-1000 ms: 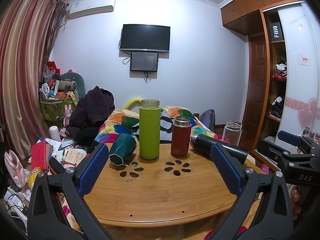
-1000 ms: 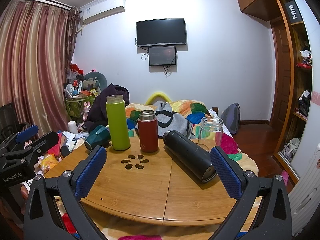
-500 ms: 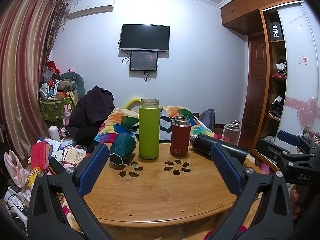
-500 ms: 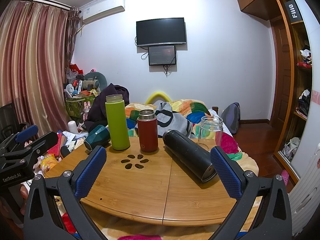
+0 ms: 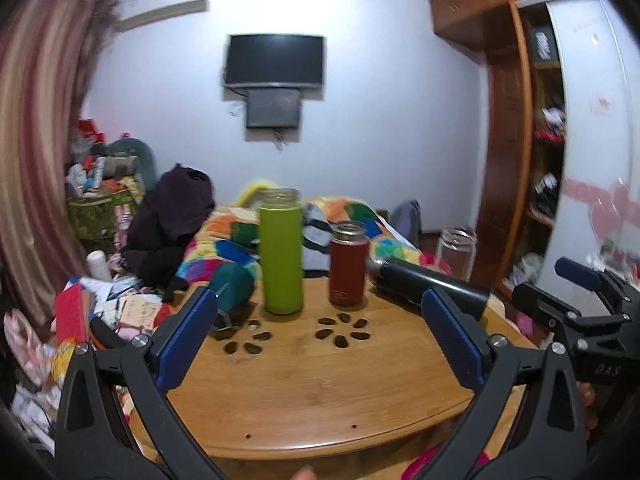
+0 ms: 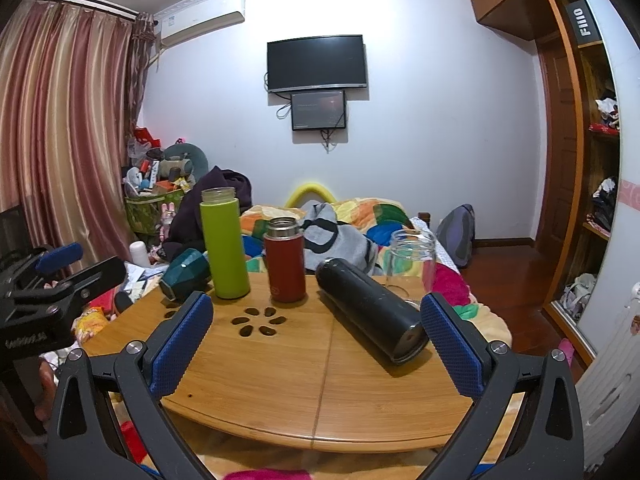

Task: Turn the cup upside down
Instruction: 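Reach the left tool to the lying black tumbler and close around it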

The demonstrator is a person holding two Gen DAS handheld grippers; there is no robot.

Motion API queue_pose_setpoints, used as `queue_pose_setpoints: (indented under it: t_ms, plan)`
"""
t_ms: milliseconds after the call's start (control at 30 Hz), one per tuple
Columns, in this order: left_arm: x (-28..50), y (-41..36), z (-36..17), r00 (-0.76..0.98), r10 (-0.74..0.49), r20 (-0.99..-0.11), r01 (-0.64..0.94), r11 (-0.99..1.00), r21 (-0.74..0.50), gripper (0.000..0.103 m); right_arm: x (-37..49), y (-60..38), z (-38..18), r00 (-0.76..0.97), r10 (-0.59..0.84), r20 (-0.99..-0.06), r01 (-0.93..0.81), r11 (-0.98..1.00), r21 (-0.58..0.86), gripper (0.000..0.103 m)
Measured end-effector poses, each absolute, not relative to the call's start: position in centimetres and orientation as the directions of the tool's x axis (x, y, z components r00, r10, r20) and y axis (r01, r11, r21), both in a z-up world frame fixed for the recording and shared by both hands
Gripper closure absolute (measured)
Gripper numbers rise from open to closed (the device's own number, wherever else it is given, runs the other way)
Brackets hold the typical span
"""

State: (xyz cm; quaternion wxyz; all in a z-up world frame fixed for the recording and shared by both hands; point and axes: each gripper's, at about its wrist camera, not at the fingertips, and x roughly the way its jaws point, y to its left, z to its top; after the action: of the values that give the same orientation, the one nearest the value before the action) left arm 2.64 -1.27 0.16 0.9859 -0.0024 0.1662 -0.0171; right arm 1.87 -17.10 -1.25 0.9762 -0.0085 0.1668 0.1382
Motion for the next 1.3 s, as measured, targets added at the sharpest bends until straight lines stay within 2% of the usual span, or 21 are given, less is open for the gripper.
queue_pose_setpoints:
  t_ms: [67, 233, 433, 567, 700, 1000, 1300]
  plan:
    - [4.5, -2.5, 0.5, 0.925, -0.078, -0.371, 0.086, 0.996, 0.007, 0.000, 1.9, -18.0, -1.3, 0.911, 0.254, -0.324, -0.257, 0.966, 0.032, 0.000]
    - [10.5, -6.3, 0.6, 0.842, -0.196, -0.502, 0.204, 0.978, -0.040, 0.000, 2.5, -21.1, -2.1, 0.917, 0.215, -0.336, -0.209, 0.976, 0.057, 0.000]
    - [17.4, -12.1, -0.9, 0.739, -0.198, -0.644, 0.254, 0.967, -0.007, 0.000, 3.3, -24.4, -3.5, 0.918, 0.159, -0.362, -0.159, 0.987, 0.030, 0.000]
    - [22.2, -14.8, -3.0, 0.623, -0.188, -0.759, 0.250, 0.968, -0.035, 0.000, 4.0, -25.9, -4.5, 0.909, 0.148, -0.391, -0.143, 0.989, 0.041, 0.000]
    - [26.0, -16.5, -5.1, 0.526, -0.179, -0.831, 0.229, 0.971, -0.064, 0.000, 4.8, -26.8, -5.3, 0.897, 0.156, -0.414, -0.141, 0.988, 0.065, 0.000]
    - [30.3, -16.9, -8.0, 0.366, -0.268, -0.891, 0.147, 0.962, -0.229, 0.002, 5.2, -26.3, -5.6, 0.893, 0.179, -0.412, -0.166, 0.984, 0.066, 0.000]
    - [31.1, -17.2, -8.9, 0.320, -0.289, -0.902, 0.071, 0.957, -0.281, 0.005, 5.1, -26.4, -5.6, 0.894, 0.185, -0.408, -0.169, 0.983, 0.074, 0.000]
